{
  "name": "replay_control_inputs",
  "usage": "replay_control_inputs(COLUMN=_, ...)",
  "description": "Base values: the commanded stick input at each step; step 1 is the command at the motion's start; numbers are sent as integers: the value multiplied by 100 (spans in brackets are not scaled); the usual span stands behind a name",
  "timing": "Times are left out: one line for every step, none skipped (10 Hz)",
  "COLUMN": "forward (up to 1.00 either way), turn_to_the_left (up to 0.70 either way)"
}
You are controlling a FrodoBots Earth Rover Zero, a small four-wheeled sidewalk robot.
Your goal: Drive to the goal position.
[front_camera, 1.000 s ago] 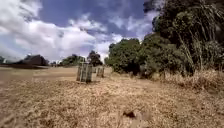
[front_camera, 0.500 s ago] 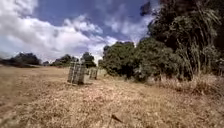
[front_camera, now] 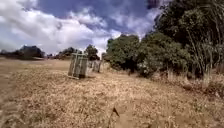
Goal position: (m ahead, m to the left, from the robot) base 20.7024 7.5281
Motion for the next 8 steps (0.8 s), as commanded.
replay_control_inputs(forward=70, turn_to_the_left=0)
replay_control_inputs(forward=70, turn_to_the_left=0)
replay_control_inputs(forward=70, turn_to_the_left=0)
replay_control_inputs(forward=70, turn_to_the_left=0)
replay_control_inputs(forward=70, turn_to_the_left=0)
replay_control_inputs(forward=70, turn_to_the_left=-2)
replay_control_inputs(forward=70, turn_to_the_left=-7)
replay_control_inputs(forward=70, turn_to_the_left=-20)
